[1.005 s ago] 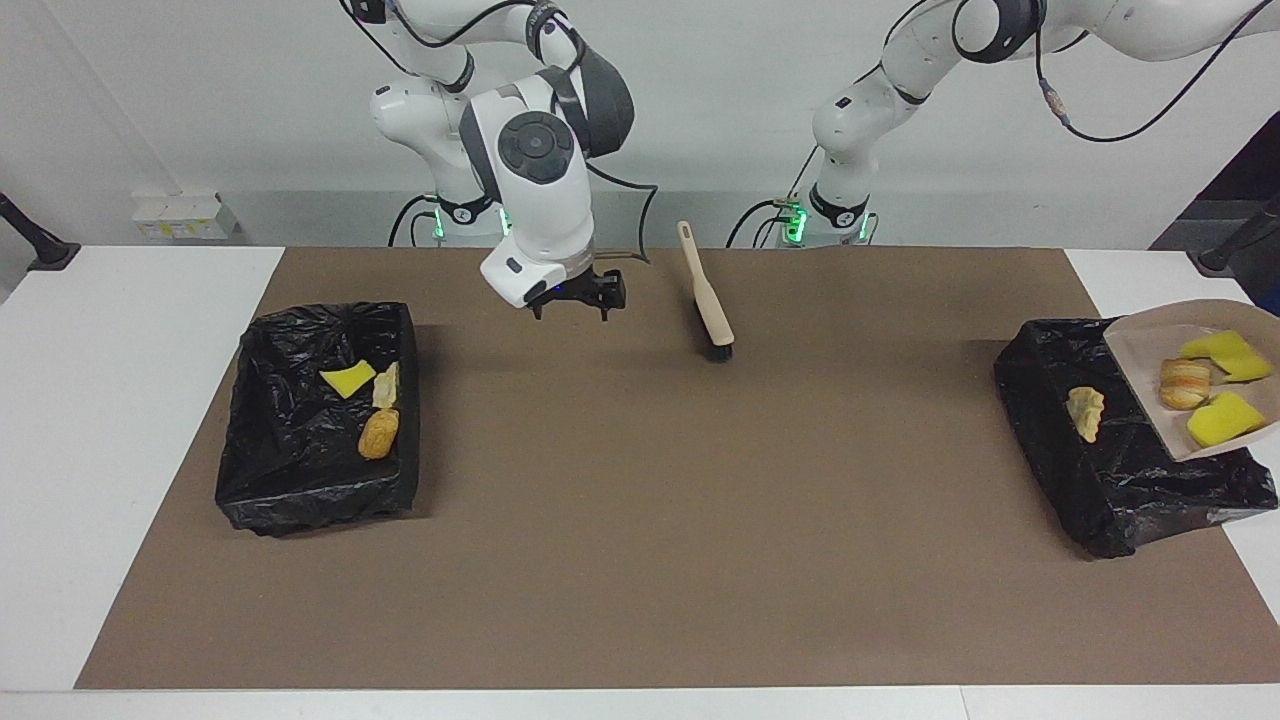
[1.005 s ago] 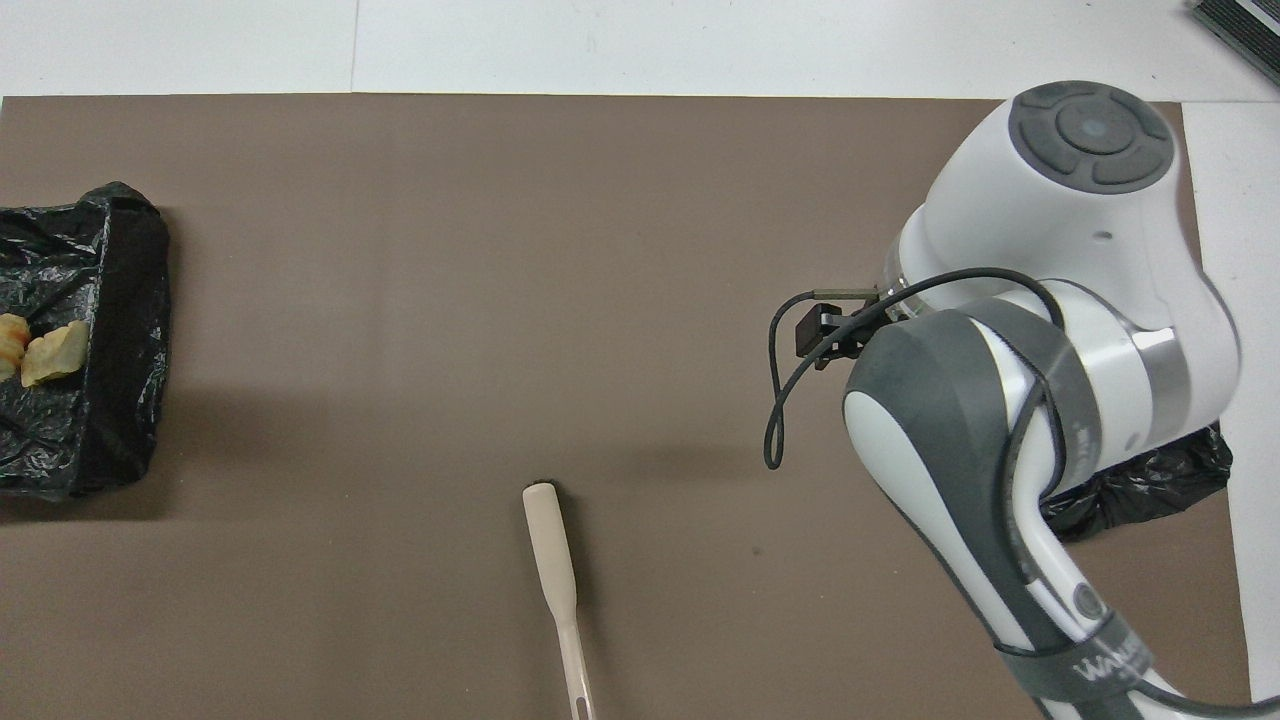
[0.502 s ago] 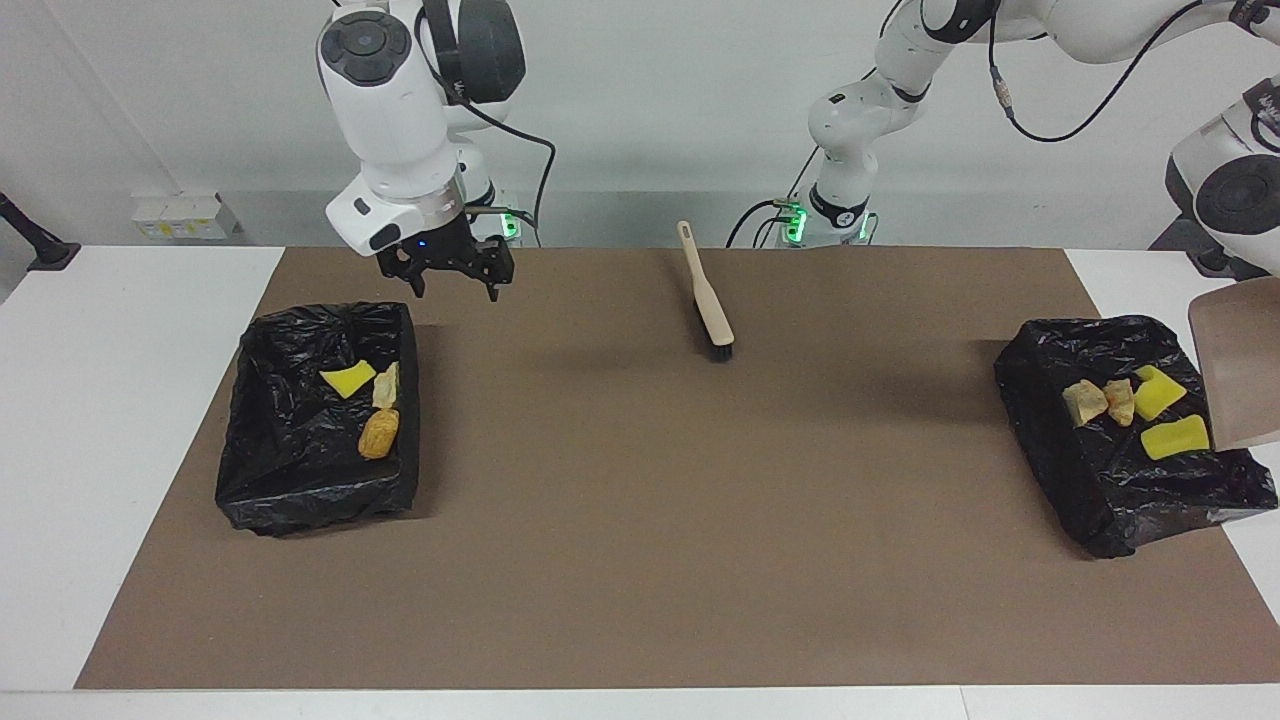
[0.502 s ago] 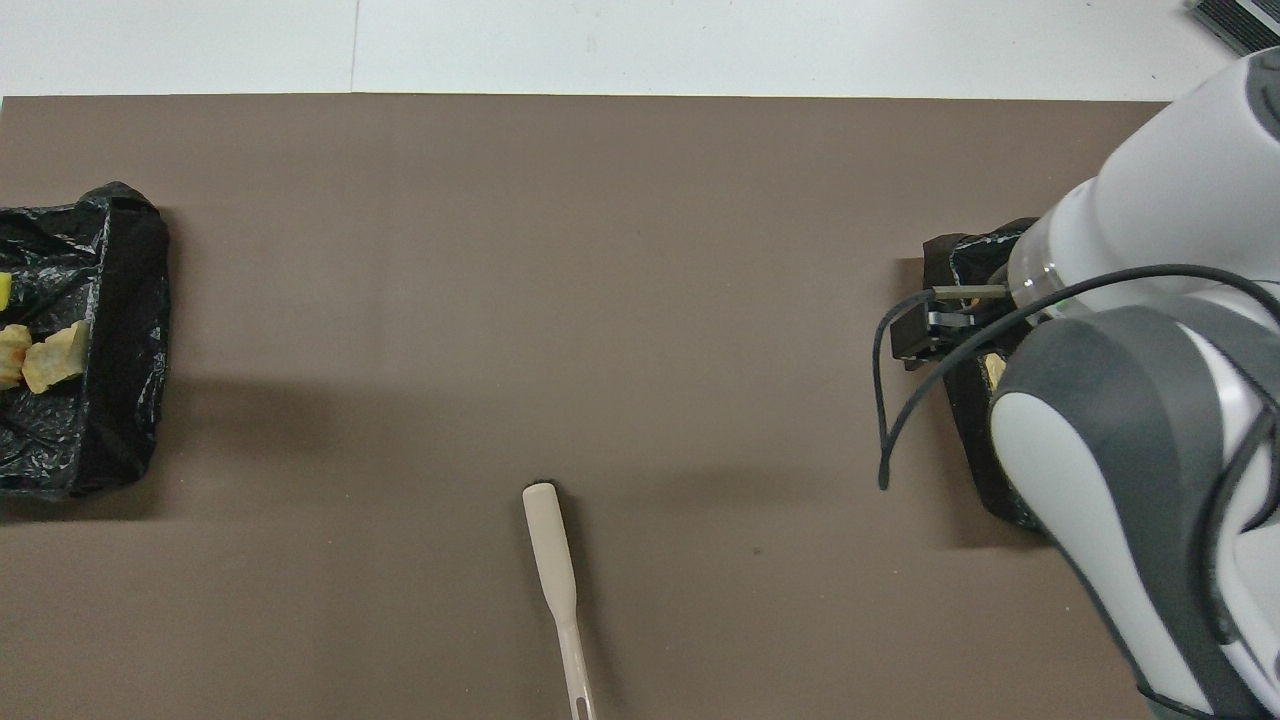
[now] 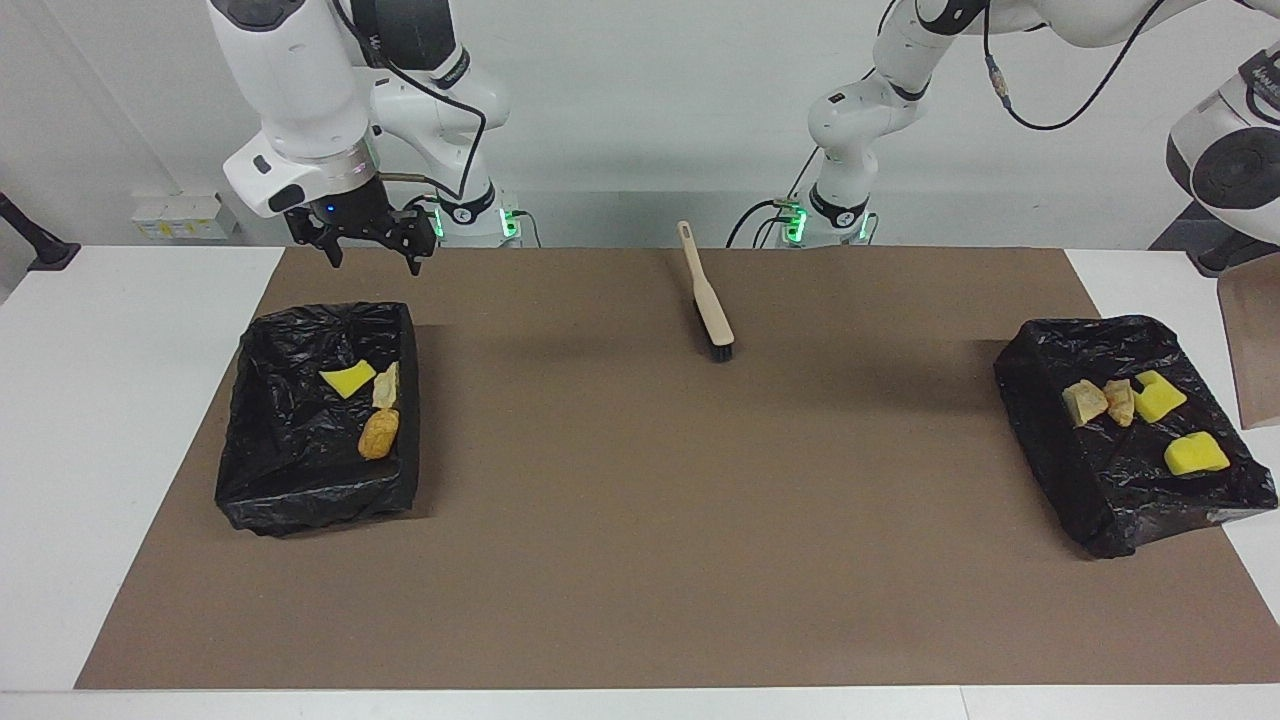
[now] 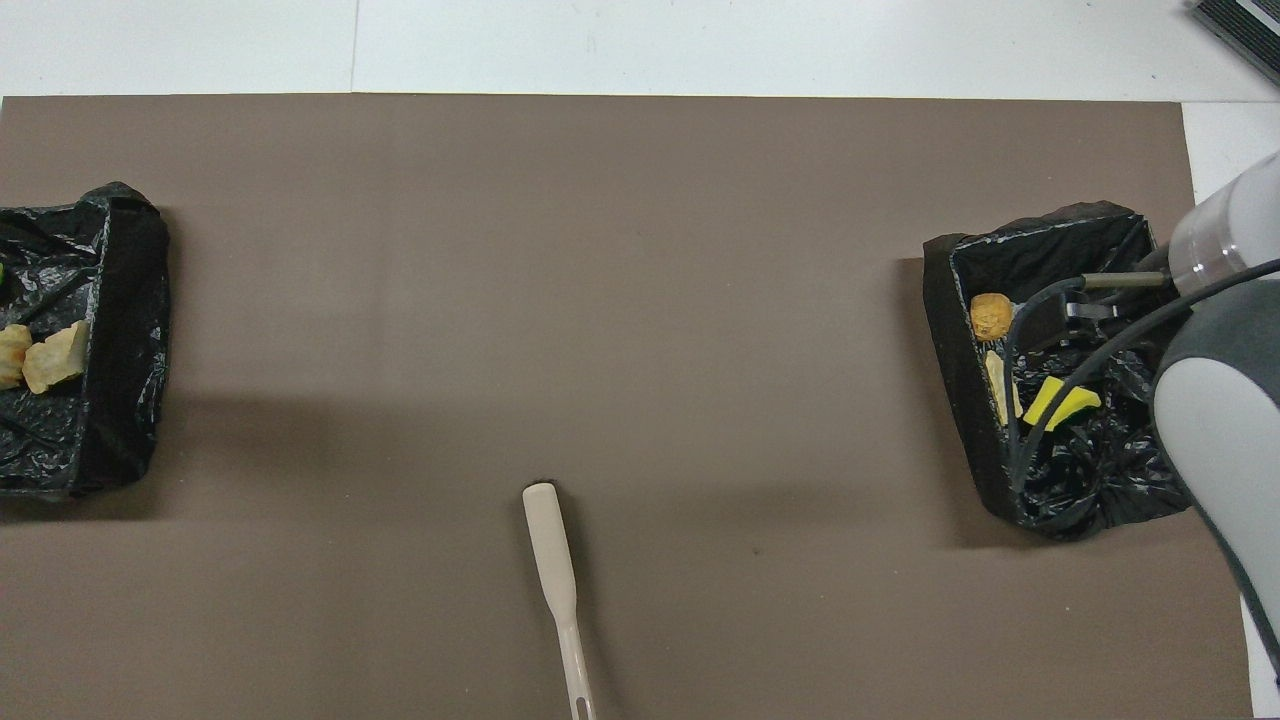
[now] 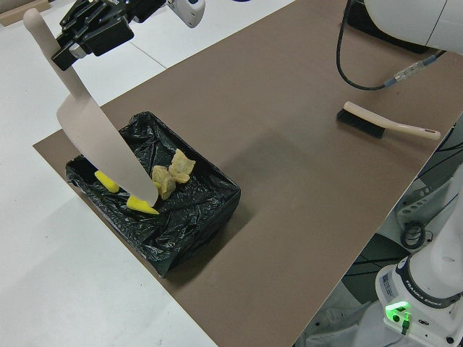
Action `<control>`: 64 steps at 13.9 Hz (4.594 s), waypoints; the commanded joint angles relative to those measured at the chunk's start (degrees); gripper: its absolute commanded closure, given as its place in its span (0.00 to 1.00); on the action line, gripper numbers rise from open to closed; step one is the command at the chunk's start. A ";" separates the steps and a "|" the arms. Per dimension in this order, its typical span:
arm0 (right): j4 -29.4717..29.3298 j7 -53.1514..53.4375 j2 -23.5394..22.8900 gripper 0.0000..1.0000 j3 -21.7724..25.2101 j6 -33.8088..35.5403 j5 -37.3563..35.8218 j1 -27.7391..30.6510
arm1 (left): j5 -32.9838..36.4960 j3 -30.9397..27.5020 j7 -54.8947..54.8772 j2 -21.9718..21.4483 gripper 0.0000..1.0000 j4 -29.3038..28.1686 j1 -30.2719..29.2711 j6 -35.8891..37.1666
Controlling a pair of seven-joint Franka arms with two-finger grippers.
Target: Sweep and dump trash in bin
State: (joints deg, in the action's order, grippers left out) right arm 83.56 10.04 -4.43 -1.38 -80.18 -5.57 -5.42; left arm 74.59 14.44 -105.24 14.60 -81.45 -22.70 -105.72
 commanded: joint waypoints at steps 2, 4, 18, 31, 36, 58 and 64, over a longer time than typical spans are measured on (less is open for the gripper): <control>-0.51 -1.16 0.30 0.00 -0.65 1.17 0.11 2.34 | -1.81 0.50 -1.90 -1.42 1.00 -0.38 0.90 3.06; -0.51 -0.81 0.21 0.00 -0.65 0.73 0.29 2.52 | -5.75 0.68 -1.29 -1.42 1.00 -0.38 0.90 3.58; -0.51 -0.81 0.21 0.00 -0.65 0.64 0.29 2.61 | -46.10 1.12 30.14 -2.91 1.00 -4.24 10.29 15.54; -0.51 -0.81 0.21 0.00 -0.65 0.64 0.38 2.61 | -68.87 1.12 97.28 -2.21 1.00 -15.22 30.59 8.36; -0.51 -0.81 0.21 0.00 -0.65 0.64 0.38 2.61 | -73.18 1.12 113.57 -0.02 1.00 -19.97 35.61 -4.04; -0.51 -0.81 0.21 0.00 -0.65 0.64 0.38 2.61 | -75.47 0.42 112.09 -8.63 0.00 -14.71 25.60 4.47; -0.51 -0.81 0.21 0.00 -0.65 0.64 0.29 2.61 | -75.30 -3.25 106.65 -10.21 0.00 -12.16 23.13 7.80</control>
State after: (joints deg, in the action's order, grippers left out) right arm 83.44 10.04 -4.42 -1.38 -80.15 -5.57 -3.74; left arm 0.09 13.63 4.40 5.67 -94.57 0.85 -100.55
